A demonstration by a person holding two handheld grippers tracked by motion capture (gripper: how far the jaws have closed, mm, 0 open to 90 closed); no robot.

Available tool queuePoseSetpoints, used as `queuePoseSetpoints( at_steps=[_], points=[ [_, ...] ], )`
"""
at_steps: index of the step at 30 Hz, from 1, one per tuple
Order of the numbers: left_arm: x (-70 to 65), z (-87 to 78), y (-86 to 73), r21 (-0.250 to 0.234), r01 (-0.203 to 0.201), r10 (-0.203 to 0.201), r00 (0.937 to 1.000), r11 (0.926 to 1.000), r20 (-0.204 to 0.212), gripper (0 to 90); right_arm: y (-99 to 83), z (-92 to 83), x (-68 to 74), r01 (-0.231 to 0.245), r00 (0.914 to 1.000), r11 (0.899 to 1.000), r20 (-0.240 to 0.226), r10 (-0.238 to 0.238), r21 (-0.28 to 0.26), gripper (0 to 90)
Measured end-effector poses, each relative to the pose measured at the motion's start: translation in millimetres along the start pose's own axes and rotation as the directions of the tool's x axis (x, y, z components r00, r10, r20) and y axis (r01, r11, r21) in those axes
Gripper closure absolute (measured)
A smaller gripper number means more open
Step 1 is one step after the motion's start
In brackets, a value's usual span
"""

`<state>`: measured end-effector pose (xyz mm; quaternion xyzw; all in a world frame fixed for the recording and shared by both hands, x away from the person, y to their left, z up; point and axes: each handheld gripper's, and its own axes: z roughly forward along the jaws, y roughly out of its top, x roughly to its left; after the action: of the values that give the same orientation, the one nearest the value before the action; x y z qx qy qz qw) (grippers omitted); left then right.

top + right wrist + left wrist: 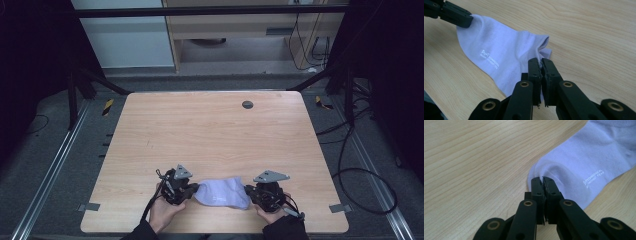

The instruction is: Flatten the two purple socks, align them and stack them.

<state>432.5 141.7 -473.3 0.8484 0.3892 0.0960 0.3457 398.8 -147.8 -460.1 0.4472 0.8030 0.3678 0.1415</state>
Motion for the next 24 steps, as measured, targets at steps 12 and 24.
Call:
queuePoseSetpoints(
  at_steps=[12, 24],
  points=[
    [3.0, 2.0, -1.9, -0.018, 0.012, -0.013, 0.9996, 0.9998, -0.023, 76.8, -7.7, 10.6, -5.6, -0.009, 0.9993, 0.998, 0.036, 0.007, 0.06, 77.2],
    [-18.1, 8.5, 6.9, -0.083, -0.057, 0.054, 0.9981, 0.9949, -0.029, 77.9, -3.0, 12.0, 0.3, 0.024, 0.9988, 0.998, -0.04, -0.027, -0.063, 81.5]
  ],
)
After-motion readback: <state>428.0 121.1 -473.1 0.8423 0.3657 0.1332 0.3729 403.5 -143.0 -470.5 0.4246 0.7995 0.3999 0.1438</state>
